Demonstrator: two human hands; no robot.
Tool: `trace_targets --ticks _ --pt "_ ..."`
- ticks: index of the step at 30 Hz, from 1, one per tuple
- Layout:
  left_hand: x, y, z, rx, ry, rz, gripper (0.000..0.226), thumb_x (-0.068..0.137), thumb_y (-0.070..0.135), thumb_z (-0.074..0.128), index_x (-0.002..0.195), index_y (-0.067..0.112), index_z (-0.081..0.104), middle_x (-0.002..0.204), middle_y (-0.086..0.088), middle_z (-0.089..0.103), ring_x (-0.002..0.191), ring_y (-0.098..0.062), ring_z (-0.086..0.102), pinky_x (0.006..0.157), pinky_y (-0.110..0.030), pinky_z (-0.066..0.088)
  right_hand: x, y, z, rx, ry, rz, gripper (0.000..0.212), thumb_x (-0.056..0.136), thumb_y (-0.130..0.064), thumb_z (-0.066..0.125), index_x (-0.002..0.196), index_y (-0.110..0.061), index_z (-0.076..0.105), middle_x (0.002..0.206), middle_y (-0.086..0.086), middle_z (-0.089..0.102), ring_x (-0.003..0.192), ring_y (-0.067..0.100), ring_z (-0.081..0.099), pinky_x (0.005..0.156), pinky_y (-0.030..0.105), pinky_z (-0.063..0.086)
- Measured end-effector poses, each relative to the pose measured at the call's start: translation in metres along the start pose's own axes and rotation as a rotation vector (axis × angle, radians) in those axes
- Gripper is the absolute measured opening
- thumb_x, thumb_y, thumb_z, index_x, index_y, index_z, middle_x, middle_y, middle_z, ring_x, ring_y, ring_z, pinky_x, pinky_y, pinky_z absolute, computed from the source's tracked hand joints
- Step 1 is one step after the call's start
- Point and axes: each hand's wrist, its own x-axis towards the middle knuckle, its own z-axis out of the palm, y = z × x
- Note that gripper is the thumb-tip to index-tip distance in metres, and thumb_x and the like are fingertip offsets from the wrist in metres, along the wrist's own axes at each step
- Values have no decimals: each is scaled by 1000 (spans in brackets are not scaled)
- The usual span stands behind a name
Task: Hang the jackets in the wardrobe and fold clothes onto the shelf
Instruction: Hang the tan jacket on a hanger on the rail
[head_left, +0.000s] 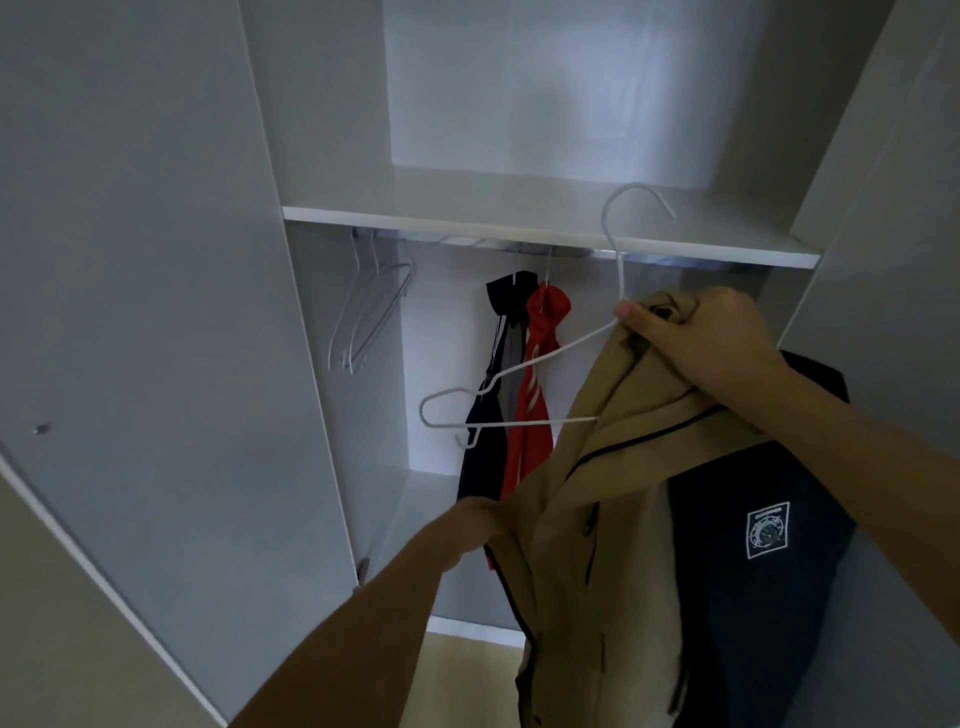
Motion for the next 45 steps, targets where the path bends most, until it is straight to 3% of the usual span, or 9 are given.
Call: trace_targets --ticks 8,14,20,25,28,32,35,39,45 --pt "-25 32 -88 -403 249 160 22 99 9 50 115 3 63 112 -20 67 103 -36 64 89 -47 55 -19 18 -26 -193 -20 25 76 78 -79 41 48 -9 49 45 8 50 45 19 53 48 25 40" --pt "-92 134 -160 -421 314 349 12 92 15 59 89 11 70 71 -8 74 60 -19 72 51 -27 56 -30 9 -22 -407 119 -66 65 92 -65 42 44 -20 39 42 -3 39 38 11 41 46 15 26" --pt "-139 204 -118 -379 61 586 16 99 7 47 94 8 61 93 -13 65 88 -26 65 69 -42 60 -25 -33 -9 -205 81 26 63 84 -75 37 56 -22 55 56 -6 51 52 11 50 51 20 35" --pt "-161 234 -95 -279 156 762 21 101 10 47 81 12 50 81 -12 51 78 -25 54 74 -38 49 -22 -65 -9 -134 37 -96 78 63 -96 29 65 -24 59 61 -6 59 60 11 58 57 30 50" --pt "-173 238 -104 -328 141 860 22 99 11 51 77 12 54 85 -13 53 83 -25 51 80 -39 42 -18 -71 -15 -87 42 -73 62 70 -87 42 82 -31 67 76 -9 65 74 12 61 67 32 52" --pt "-177 219 -101 -152 385 1088 5 99 23 53 97 20 49 91 0 58 78 -9 59 74 -30 54 -5 -83 -15 30 52 58 36 82 -59 57 68 -27 62 68 -9 57 71 20 58 61 29 39" --pt "-163 144 -77 203 757 1308 30 89 31 60 111 23 41 97 5 47 78 -4 50 65 -19 43 4 -93 -15 114 70 110 40 84 -51 59 57 -21 57 61 -5 57 63 17 57 52 25 32" --pt "-126 39 -30 576 847 1059 73 76 61 67 127 18 36 124 -8 45 98 -16 55 77 -30 54 8 -98 -19 132 110 136 45 85 -47 62 52 -18 50 55 -4 53 56 11 52 49 24 29" --pt "-108 23 -6 497 821 965 12 97 48 44 100 36 44 91 26 51 73 5 51 62 -18 41 8 -97 -26 143 79 143 50 83 -38 65 47 -18 38 44 -7 41 44 10 43 45 24 25"
